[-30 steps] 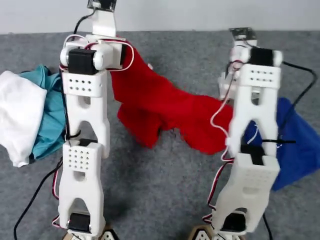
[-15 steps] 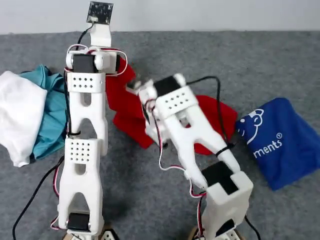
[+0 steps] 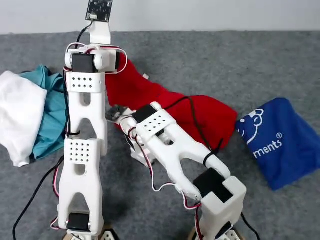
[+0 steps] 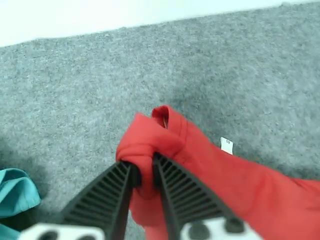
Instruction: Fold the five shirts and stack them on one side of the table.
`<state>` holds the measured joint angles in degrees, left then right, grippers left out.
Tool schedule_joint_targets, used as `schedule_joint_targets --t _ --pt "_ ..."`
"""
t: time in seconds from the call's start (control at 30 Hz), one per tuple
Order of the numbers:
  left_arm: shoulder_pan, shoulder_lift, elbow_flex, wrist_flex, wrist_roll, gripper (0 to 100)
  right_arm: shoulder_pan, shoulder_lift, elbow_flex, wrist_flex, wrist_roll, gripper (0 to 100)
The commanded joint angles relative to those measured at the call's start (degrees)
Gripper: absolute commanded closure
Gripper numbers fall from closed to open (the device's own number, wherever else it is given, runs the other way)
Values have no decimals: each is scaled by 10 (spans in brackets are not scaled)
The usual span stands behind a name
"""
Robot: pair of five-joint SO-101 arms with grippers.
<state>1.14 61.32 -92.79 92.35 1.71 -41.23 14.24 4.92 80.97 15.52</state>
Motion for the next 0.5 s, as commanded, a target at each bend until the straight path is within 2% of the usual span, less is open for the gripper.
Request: schedule_joint_targets --t 0.0,0.23,0.47 --pt "3 -50 -35 -4 -3 985 -4 -23 1 -68 6 642" --pt "3 -50 -35 -4 -3 985 -2 48 -1 -159 6 742" --pt "3 -50 -35 -4 -3 985 9 130 -5 -190 11 687"
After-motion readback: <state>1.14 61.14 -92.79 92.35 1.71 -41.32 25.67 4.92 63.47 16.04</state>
